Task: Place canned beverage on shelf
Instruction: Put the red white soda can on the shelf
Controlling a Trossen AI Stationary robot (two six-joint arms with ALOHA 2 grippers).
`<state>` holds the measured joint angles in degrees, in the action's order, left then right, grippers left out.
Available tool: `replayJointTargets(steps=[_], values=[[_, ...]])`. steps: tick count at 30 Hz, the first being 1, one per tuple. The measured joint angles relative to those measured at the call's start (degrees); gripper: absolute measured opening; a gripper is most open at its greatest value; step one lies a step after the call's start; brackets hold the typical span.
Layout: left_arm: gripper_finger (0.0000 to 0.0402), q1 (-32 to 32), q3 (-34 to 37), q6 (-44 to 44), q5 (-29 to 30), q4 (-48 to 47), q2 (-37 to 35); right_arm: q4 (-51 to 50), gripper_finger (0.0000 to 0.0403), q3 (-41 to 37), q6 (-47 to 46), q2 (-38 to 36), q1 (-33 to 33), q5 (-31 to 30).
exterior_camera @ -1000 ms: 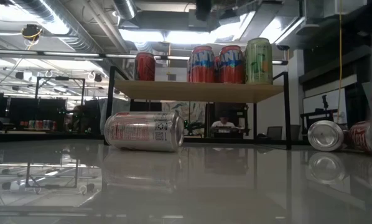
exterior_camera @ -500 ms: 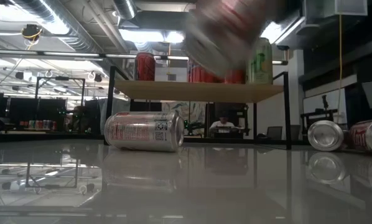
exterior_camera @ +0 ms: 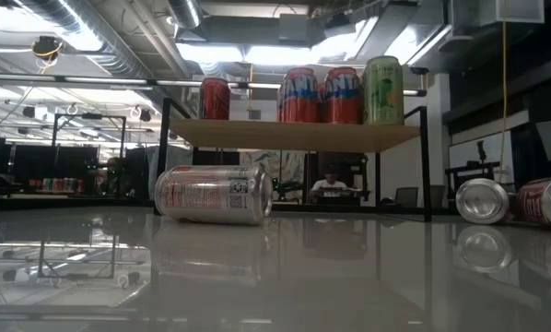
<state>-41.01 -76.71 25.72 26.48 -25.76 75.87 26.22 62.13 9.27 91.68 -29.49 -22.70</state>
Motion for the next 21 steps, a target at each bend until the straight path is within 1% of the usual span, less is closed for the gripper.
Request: replayJointTargets(steps=[6, 11, 13, 16, 19, 21], values=[[0.0000, -0.5, 0.0, 0.6, 8.2, -3.6, -5.9, 6.6, 0.0293, 0.0, 7.6, 0.0, 0.4, 0.7], [0.0000, -0.4, 0.0, -5.6, 15.3, -3.0, -11.3, 14.7, 0.0292, 0.0, 16.2, 0.0, 0.4, 0.8], [0.0000, -0.4, 0.0, -7.7, 18.1, -1.8, -13.0, 18.0, 0.0291, 0.0, 20.4, 0.0, 0.4, 0.8], [0.0000, -0.4, 0.0, -8.2, 22.5, 0.5, -15.2, 21.2, 0.0294, 0.0, 27.5, -0.1, 0.4, 0.5], [0.0000, -0.4, -0.1, -8.0, 26.0, 1.6, -17.0, 21.5, 0.0297, 0.1, 34.9, -0.1, 0.4, -1.1], [0.0000, -0.4, -0.1, -7.9, 27.2, 1.9, -17.8, 21.0, 0.0296, 0.1, 40.5, -0.1, 0.4, -3.1]])
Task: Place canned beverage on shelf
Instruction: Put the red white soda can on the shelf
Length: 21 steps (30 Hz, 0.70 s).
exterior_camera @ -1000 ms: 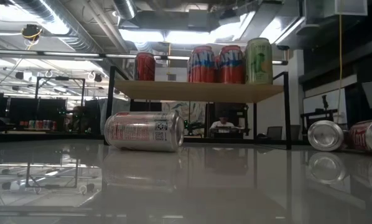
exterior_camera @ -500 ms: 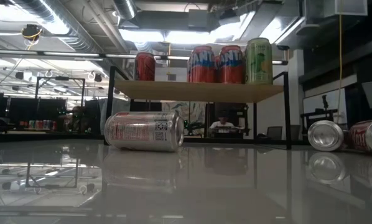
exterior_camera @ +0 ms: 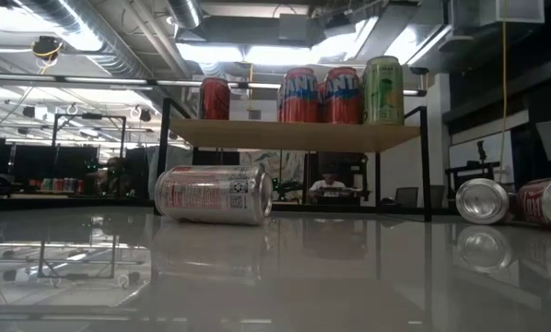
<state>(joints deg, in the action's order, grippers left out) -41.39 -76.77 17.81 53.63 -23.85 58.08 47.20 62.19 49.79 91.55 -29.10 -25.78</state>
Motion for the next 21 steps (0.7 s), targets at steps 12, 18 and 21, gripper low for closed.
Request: replayJointTargets(steps=[12, 18, 21], values=[[0.0000, 0.0, 0.0, -0.4, 4.8, 0.5, -0.8, -0.8, 0.0297, 0.0, 25.3, 0.0, 0.0, -6.2], [0.0000, 0.0, 0.0, -0.5, 5.4, 0.4, -0.8, -0.8, 0.0300, 0.0, 28.6, 0.0, 0.0, -6.2], [0.0000, 0.0, 0.0, -0.5, 5.4, 0.4, -0.8, -0.8, 0.0297, 0.0, 28.7, 0.0, 0.0, -6.2]])
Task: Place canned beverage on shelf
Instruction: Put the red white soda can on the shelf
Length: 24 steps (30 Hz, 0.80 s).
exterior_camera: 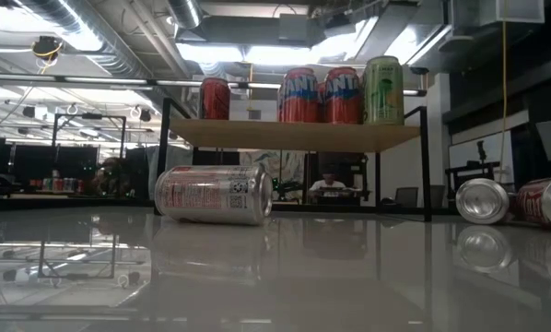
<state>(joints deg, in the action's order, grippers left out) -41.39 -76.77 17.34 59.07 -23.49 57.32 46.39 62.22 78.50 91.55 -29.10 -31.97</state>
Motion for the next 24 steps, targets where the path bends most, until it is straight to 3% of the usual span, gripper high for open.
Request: replayJointTargets(steps=[12, 24], values=[[0.0000, 2.2, 0.0, 0.0, 2.1, -0.1, 0.0, -0.4, 0.0297, 0.0, 0.0, 0.0, 0.0, 0.0], [0.0008, 5.1, 0.0, -0.9, -5.6, 0.0, 0.4, -1.4, 0.0296, 0.0, 0.0, 0.0, 0.0, 0.0]])
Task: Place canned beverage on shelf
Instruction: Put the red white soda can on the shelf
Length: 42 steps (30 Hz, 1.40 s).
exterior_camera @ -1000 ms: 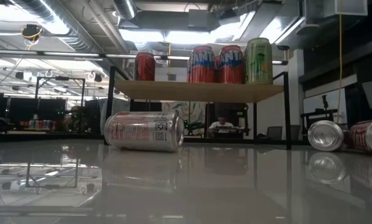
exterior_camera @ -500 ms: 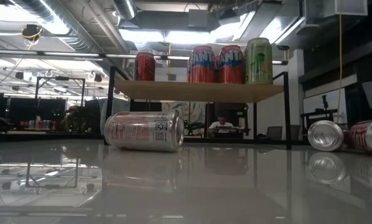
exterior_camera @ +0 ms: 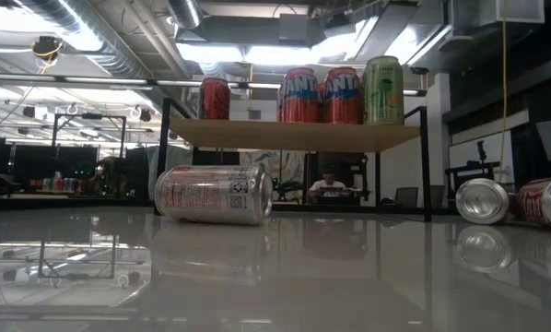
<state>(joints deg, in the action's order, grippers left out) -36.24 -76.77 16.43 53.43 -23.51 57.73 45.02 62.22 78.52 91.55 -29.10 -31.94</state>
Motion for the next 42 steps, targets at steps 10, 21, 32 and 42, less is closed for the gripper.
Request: replayJointTargets(steps=[10, 21, 32, 42], values=[[0.0126, 1.4, 0.0, -2.1, -0.6, 0.0, 3.2, -0.2, 0.0296, 0.0, 0.0, 0.0, 0.0, -0.1], [0.0284, 1.4, 0.0, -1.8, -5.7, -0.4, 6.8, -0.3, 0.0298, 0.0, 2.8, 0.0, 0.0, -0.2], [0.0359, 1.4, 0.0, -1.6, -9.6, -0.5, 13.2, -0.4, 0.0299, 0.0, 3.0, 0.0, 0.0, -0.1], [0.0361, 1.4, 0.0, -2.0, -16.0, -1.5, 13.7, -0.3, 0.0299, 0.0, 2.8, 0.0, -0.1, 2.6]])
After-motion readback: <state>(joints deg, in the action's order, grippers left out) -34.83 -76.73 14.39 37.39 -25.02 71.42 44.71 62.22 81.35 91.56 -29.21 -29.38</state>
